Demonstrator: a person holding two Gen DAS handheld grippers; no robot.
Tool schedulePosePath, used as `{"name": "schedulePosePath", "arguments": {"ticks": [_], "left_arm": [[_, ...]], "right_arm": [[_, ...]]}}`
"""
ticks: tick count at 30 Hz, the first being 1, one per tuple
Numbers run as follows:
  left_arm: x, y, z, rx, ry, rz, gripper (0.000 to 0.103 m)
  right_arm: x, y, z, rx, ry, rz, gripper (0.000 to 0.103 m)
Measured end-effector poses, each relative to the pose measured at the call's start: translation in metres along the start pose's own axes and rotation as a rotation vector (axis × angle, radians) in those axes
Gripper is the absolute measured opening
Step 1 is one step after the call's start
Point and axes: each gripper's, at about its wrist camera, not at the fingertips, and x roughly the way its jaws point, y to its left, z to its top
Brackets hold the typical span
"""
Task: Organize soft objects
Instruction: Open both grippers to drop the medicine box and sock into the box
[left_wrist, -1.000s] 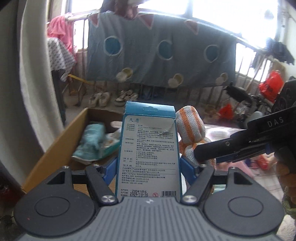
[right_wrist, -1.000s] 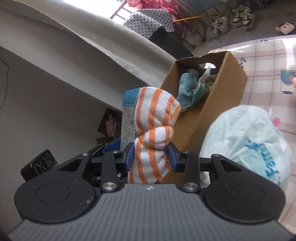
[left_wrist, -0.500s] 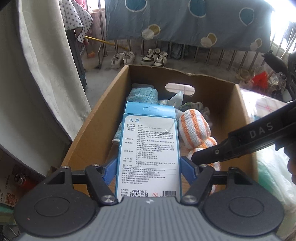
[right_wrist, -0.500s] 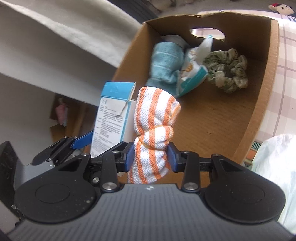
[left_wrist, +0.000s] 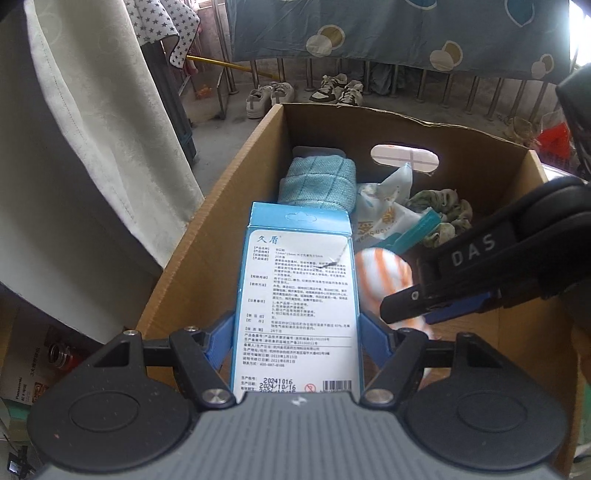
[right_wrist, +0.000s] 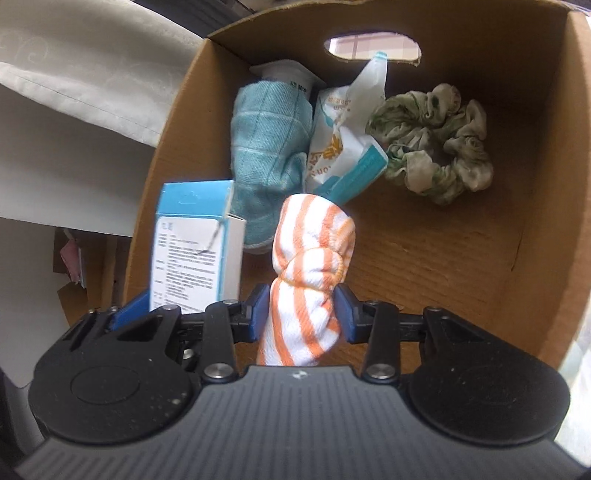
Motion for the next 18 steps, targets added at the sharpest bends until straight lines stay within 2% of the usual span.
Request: {"name": "schedulePosePath", "arguments": {"ticks": [7,10,13,18], "left_arm": [[0.006,0.002,0.001,-0.023,0.015,-0.019,0.073],[-0.003,0.001,0.001,-0.033,0.001,-0.043,0.073],[-0.012,-0.005,0.004,-0.035,-0.012,-0.074,0.073],[-0.014,-0.029,0.014,-0.029,-0.003,-0.160,0.073]], "right_arm": [[0.010,-0.003,0.000,0.013,-0.003,0.003,0.039],[0.001,-0.002,0.001,-0.014,-0.043,0.026,0.041],[-0.026,-0.004,0.000,-0.041,-0.108,0.072,0.043],[-0.098,-0.025,-0.007,-0.044,-0.241,0.192,0.049]]}}
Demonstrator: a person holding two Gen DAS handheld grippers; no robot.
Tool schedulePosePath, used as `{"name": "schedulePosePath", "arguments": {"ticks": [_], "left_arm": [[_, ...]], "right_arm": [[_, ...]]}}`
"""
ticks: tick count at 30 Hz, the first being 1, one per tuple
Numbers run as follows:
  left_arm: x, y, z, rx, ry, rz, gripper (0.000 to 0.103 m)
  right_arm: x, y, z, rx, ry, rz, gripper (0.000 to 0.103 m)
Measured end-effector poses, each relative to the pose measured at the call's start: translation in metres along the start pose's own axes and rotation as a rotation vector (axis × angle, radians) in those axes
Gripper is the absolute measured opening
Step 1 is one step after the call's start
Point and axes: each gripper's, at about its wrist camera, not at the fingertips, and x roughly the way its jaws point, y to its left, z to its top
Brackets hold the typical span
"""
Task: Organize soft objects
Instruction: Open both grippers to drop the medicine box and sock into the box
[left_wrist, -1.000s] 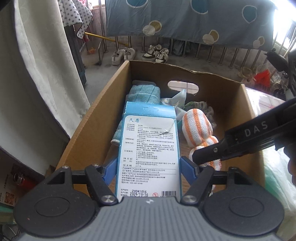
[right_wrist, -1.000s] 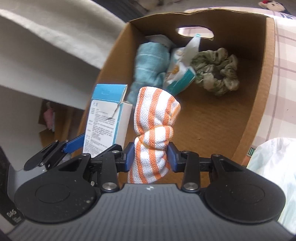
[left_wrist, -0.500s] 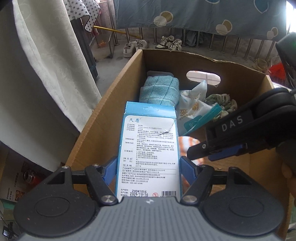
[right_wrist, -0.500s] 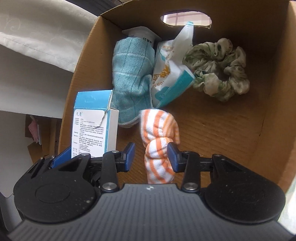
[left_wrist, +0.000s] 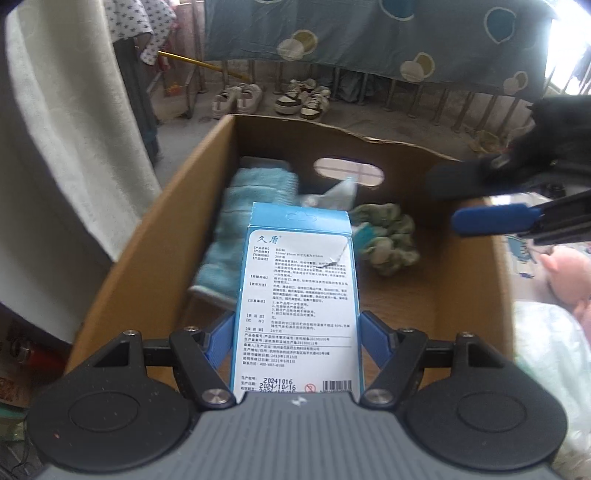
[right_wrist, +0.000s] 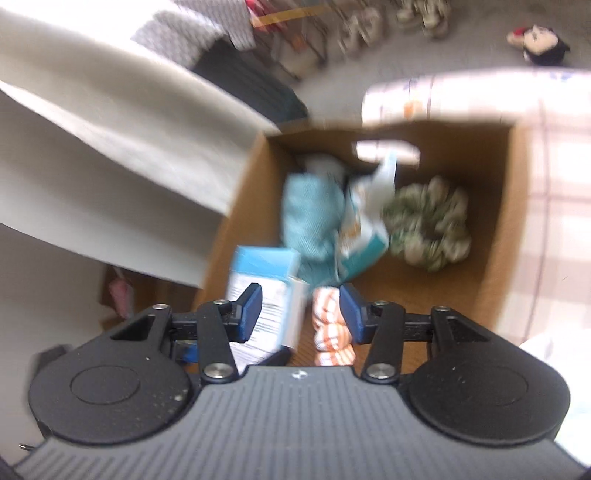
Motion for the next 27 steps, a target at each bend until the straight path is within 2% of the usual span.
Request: {"name": "schedulePosePath", "arguments": {"ticks": [3,6,10,14,19,23,27], "left_arm": [[0.011,-0.018,0.009,0.004,0.016,-0.057,0.073],[0.029,-0.034,0.014,0.011,0.040,-0.095,0.073],[0.052,-0.035,0.018,-0.030,0.104,-0.125,0.079],[0.059,-0.027,0.019,-0.102,0.126,-0.171,0.079],[0.047,-0.015,0.014,-0.133,0.104,-0.087,0.079],[0.047,0.004,0.008,-0.199,0.144,0.018,0.078],[0.064,0.012,0.004,-0.206,0.198,0.074,0.062]], "right_arm": [[-0.042,-0.011,-0.001,-0.015,-0.063,0.036,0.052],[-0.072,-0.024,-0.003,-0.022,-0.091,0.035,0.052],[-0.091,-0.042,-0.008,-0.012,-0.085,0.025,0.053],[-0.098,-0.057,-0.010,-0.004,-0.072,0.030,0.053],[-0.088,-0.061,-0.011,-0.010,-0.062,0.041,0.053],[-0.080,-0.057,-0.013,-0.021,-0.048,0.053,0.053],[-0.072,-0.057,-0.015,-0.014,-0.030,0.057,0.053]]}}
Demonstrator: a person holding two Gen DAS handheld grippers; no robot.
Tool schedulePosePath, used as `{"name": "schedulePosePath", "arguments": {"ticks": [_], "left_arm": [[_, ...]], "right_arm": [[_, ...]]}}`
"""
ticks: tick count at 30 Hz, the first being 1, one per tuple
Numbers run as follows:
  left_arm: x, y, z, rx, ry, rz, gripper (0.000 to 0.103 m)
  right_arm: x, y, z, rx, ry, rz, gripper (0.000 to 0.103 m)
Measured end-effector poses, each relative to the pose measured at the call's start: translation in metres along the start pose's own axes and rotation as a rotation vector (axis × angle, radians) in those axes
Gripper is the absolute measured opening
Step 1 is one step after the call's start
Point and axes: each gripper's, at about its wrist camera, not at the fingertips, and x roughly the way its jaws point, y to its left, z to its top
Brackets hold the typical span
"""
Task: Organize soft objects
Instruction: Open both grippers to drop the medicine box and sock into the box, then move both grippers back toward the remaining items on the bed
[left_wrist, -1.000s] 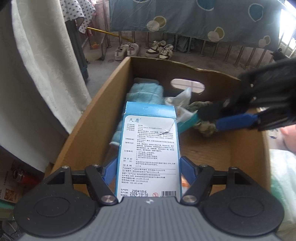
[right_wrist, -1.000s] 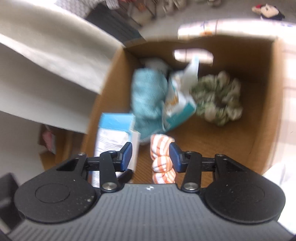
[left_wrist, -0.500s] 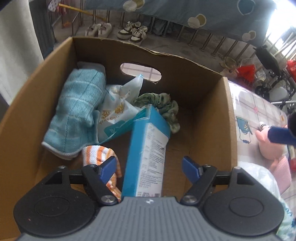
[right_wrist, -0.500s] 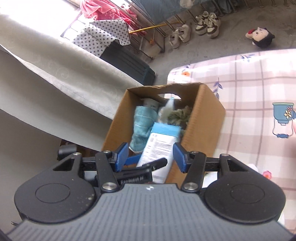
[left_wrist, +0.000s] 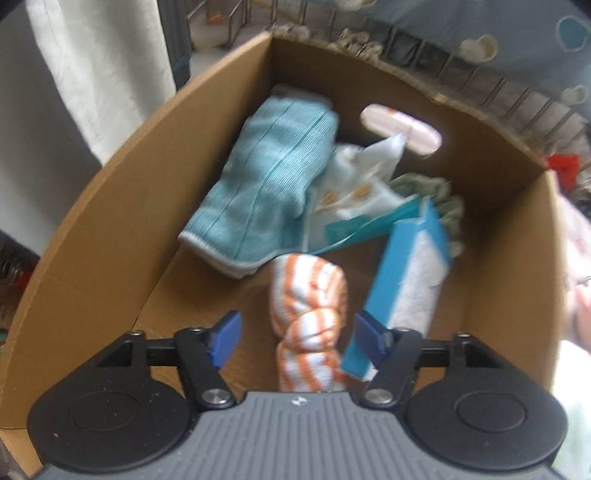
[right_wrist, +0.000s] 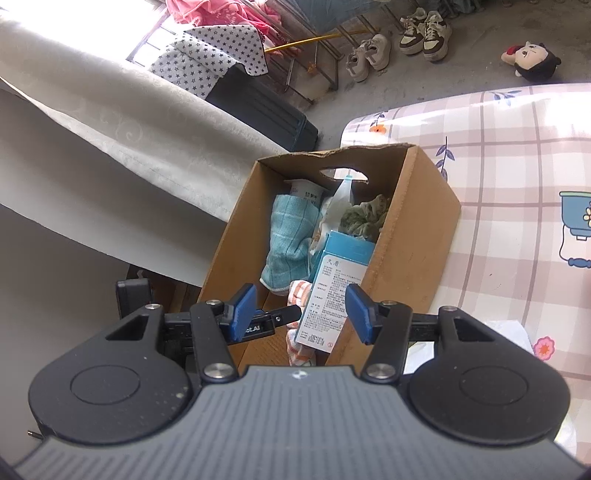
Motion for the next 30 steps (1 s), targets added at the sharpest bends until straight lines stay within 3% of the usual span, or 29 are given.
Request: {"name": "schedulePosePath", "arguments": {"ticks": [4,13,20,23,27,30], "left_arm": [[0.013,-0.007,0.003,0.038,0.031,0.002,0.057],[0.030,-0.043,0.002,0.179,0.031,0.083,0.058],[0.019,-0.048,0.002,0.232,-0.042,0.029,0.051],[0.015,-0.049,0.000,0.238,-0.051,0.019,0.054],[0.000,-0.044,-0.002,0.205,-0.074,0.010,0.073],[-0.019,-0.040,-0.003,0.179,-0.100,0.001,0.074]], "right_arm": [[0.004,-0.001,-0.001,0.005,0.012,-0.004,0.053],[0.005,-0.008,-0.002,0.015,0.019,-0.023,0.053],[0.007,-0.012,-0.002,0.024,0.026,-0.022,0.053],[0.008,-0.012,-0.003,0.025,0.029,-0.022,0.053],[0.002,-0.013,-0.004,0.029,0.022,-0.015,0.053],[-0.010,-0.014,-0.005,0.026,0.004,0.004,0.054]]}}
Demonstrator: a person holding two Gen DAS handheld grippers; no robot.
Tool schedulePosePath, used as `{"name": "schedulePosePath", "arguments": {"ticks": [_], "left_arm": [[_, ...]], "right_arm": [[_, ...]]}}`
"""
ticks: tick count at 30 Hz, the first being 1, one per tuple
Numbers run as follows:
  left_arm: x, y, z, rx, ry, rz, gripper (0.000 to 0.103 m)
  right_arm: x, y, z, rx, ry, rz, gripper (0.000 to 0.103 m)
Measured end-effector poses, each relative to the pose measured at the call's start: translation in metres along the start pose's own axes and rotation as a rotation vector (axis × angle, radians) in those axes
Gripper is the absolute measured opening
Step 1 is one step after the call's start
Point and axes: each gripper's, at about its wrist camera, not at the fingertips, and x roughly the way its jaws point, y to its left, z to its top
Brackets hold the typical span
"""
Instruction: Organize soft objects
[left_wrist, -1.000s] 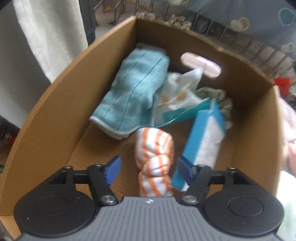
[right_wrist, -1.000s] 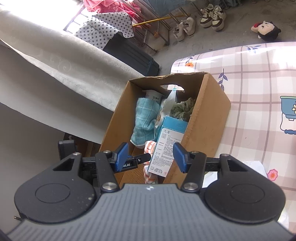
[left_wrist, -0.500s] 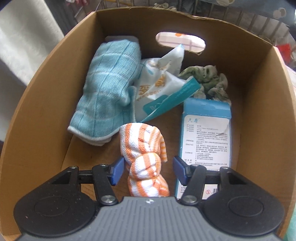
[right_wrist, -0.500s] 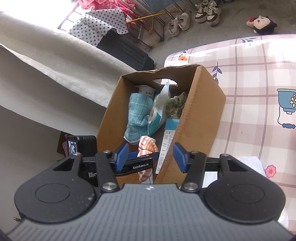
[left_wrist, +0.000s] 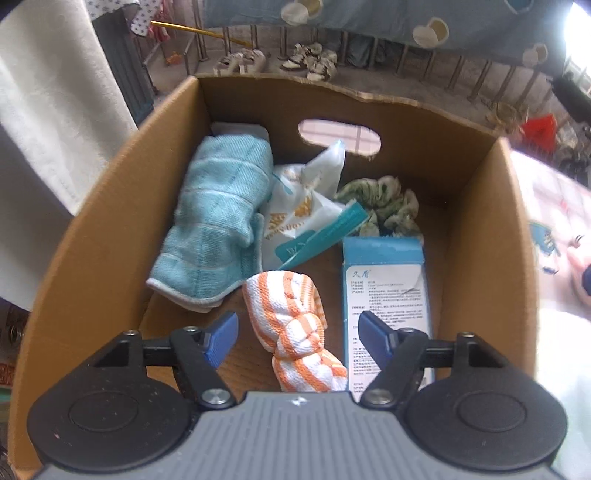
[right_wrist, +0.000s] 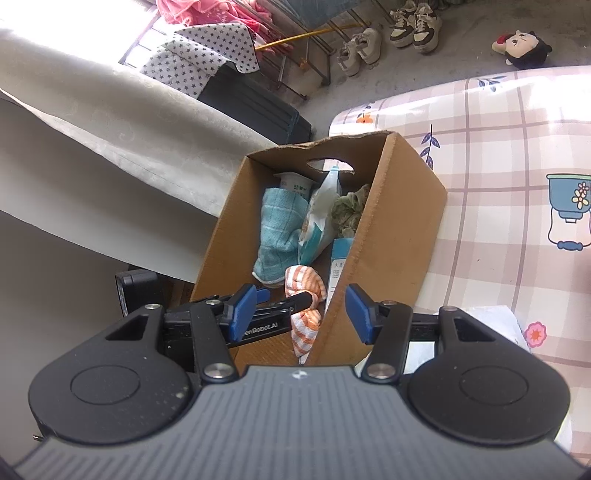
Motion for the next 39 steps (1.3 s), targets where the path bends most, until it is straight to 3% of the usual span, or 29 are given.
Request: {"name": "schedulePosePath", "arguments": {"ticks": [8,16,21,30,35,39], "left_arm": [[-0.081,-0.003,-0.028,-0.053,-0.149,-0.052,0.082],[-0.173,-0.038,-0.099,-0.015,-0.339,-0.113,0.088],[-0.203,-0.076,-0.145,0.029,-0.390,-0.176,0.093],[-0.204,-0.188,-0.192,0.225,-0.434,-0.258,0.095],[-0.188,-0.257,-0.198,0.362,-0.432,-0.307,0.095],[-0.159,-0.301,-0.189,0.414,-0.421,-0.281,0.095]], "right_arm": [[-0.064,-0.002,-0.017,-0.035,-0.074,0.079,0.062],[-0.160,-0.031,-0.061,-0.055,-0.173,0.147,0.071],[-0.225,-0.065,-0.100,-0.066,-0.266,0.126,0.076],[-0.288,-0.132,-0.165,-0.083,-0.338,0.002,0.081],[-0.284,-0.184,-0.175,-0.021,-0.332,-0.058,0.081],[-0.264,-0.219,-0.164,0.017,-0.317,-0.118,0.081]]}}
